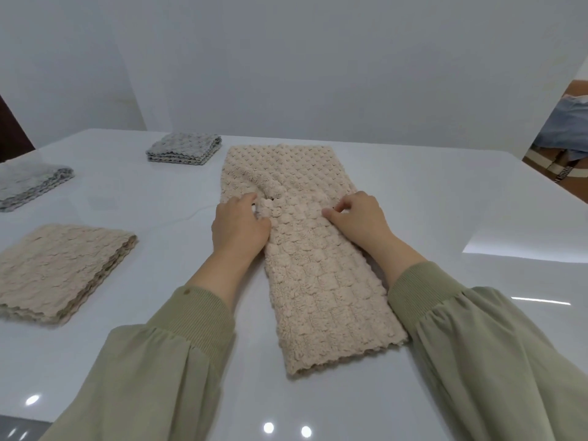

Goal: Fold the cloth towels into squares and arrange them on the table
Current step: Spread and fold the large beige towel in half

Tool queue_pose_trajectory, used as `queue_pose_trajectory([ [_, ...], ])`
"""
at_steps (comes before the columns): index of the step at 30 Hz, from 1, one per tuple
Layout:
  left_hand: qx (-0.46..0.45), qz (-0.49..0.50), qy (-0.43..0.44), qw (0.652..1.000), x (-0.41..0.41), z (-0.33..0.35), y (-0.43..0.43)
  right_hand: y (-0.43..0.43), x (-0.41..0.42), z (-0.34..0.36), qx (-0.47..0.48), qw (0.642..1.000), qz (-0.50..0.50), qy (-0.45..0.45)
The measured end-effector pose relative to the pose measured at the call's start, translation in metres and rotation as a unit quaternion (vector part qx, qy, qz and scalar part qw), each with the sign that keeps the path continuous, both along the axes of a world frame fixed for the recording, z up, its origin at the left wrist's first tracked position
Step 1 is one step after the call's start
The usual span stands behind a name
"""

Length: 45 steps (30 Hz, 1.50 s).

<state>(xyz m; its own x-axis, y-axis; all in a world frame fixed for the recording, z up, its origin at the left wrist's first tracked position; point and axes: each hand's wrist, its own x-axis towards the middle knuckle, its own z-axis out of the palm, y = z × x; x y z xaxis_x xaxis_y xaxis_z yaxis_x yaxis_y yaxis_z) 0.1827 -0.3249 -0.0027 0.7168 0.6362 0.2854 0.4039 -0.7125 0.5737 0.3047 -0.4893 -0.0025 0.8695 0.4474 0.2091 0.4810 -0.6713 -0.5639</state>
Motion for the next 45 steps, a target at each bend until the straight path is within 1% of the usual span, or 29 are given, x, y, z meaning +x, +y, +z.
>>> queue_pose_trajectory([
  [2, 0.014, -0.013, 0.031, 0.999, 0.002, -0.001, 0.0, 0.003, 0.002, 0.003, -0.022, 1.0, -0.004, -0.003],
  [5, 0.05, -0.036, 0.095, 0.994, 0.004, -0.004, 0.0, 0.005, 0.006, 0.007, -0.009, 1.0, -0.015, 0.019],
  [7, 0.07, -0.05, 0.123, 0.989, 0.005, -0.005, -0.001, 0.007, 0.008, 0.007, -0.015, 0.999, -0.018, 0.027],
  [9, 0.067, -0.053, 0.12, 0.989, 0.006, -0.005, 0.0, 0.008, 0.009, 0.006, -0.005, 0.999, -0.022, 0.034],
  [13, 0.055, -0.052, 0.105, 0.992, 0.007, -0.007, 0.0, 0.007, 0.01, 0.006, 0.06, 0.997, -0.045, 0.032],
  [14, 0.054, -0.052, 0.106, 0.992, 0.007, -0.008, 0.001, 0.006, 0.01, 0.005, 0.053, 0.997, -0.053, 0.021],
  [18, 0.041, -0.026, 0.091, 0.995, 0.009, -0.009, 0.0, 0.007, 0.01, 0.001, -0.045, 0.996, -0.072, -0.019],
  [21, 0.047, 0.003, 0.094, 0.995, 0.011, -0.008, 0.0, 0.009, 0.012, -0.001, -0.078, 0.993, -0.077, -0.048],
  [23, 0.061, 0.006, 0.104, 0.993, 0.014, -0.008, 0.001, 0.01, 0.011, 0.0, -0.074, 0.994, -0.072, -0.038],
  [25, 0.055, 0.003, 0.107, 0.993, 0.017, -0.007, 0.002, 0.012, 0.009, 0.002, -0.087, 0.994, -0.06, -0.012],
  [27, 0.01, -0.007, 0.078, 0.997, 0.018, -0.004, 0.002, 0.014, 0.008, 0.004, -0.096, 0.994, -0.049, 0.011],
  [28, -0.03, -0.018, 0.052, 0.998, 0.018, -0.003, 0.002, 0.014, 0.007, 0.005, -0.079, 0.996, -0.042, 0.024],
  [29, -0.082, -0.034, 0.023, 0.996, 0.017, -0.001, 0.002, 0.013, 0.007, 0.006, -0.035, 0.998, -0.032, 0.041],
  [30, -0.142, -0.052, -0.009, 0.988, 0.016, 0.0, 0.002, 0.012, 0.006, 0.008, 0.033, 0.997, -0.019, 0.067],
  [31, -0.2, -0.071, -0.038, 0.976, 0.015, 0.001, 0.003, 0.009, 0.006, 0.009, 0.113, 0.988, -0.003, 0.104],
  [33, -0.297, -0.097, -0.076, 0.947, 0.013, 0.005, 0.002, 0.004, 0.009, 0.014, 0.245, 0.951, 0.021, 0.187],
  [35, -0.363, -0.094, -0.101, 0.921, 0.014, 0.008, 0.005, -0.001, 0.013, 0.016, 0.315, 0.903, 0.041, 0.29],
  [36, -0.392, -0.092, -0.109, 0.909, 0.012, 0.011, 0.007, -0.003, 0.016, 0.018, 0.332, 0.881, 0.053, 0.334],
  [37, -0.417, -0.098, -0.115, 0.896, 0.01, 0.014, 0.008, -0.005, 0.019, 0.021, 0.336, 0.867, 0.061, 0.363],
  [38, -0.439, -0.108, -0.118, 0.884, 0.007, 0.017, 0.009, -0.007, 0.019, 0.024, 0.328, 0.863, 0.07, 0.377],
  [39, -0.457, -0.121, -0.121, 0.873, 0.004, 0.022, 0.007, -0.009, 0.019, 0.027, 0.311, 0.87, 0.083, 0.374],
  [40, -0.456, -0.125, -0.121, 0.873, 0.001, 0.025, 0.006, -0.012, 0.018, 0.031, 0.274, 0.891, 0.096, 0.349],
  [41, -0.433, -0.122, -0.124, 0.885, -0.001, 0.027, 0.003, -0.014, 0.016, 0.035, 0.218, 0.922, 0.103, 0.301],
  [42, -0.382, -0.11, -0.126, 0.909, -0.002, 0.028, 0.001, -0.016, 0.014, 0.039, 0.157, 0.951, 0.105, 0.245],
  [43, -0.308, -0.095, -0.12, 0.939, -0.001, 0.028, 0.001, -0.017, 0.013, 0.042, 0.105, 0.969, 0.101, 0.201],
  [44, -0.232, -0.084, -0.108, 0.963, 0.0, 0.026, 0.001, -0.018, 0.012, 0.044, 0.077, 0.975, 0.096, 0.183],
  [45, -0.184, -0.072, -0.1, 0.975, 0.001, 0.025, 0.001, -0.017, 0.011, 0.046, 0.072, 0.976, 0.091, 0.185],
])
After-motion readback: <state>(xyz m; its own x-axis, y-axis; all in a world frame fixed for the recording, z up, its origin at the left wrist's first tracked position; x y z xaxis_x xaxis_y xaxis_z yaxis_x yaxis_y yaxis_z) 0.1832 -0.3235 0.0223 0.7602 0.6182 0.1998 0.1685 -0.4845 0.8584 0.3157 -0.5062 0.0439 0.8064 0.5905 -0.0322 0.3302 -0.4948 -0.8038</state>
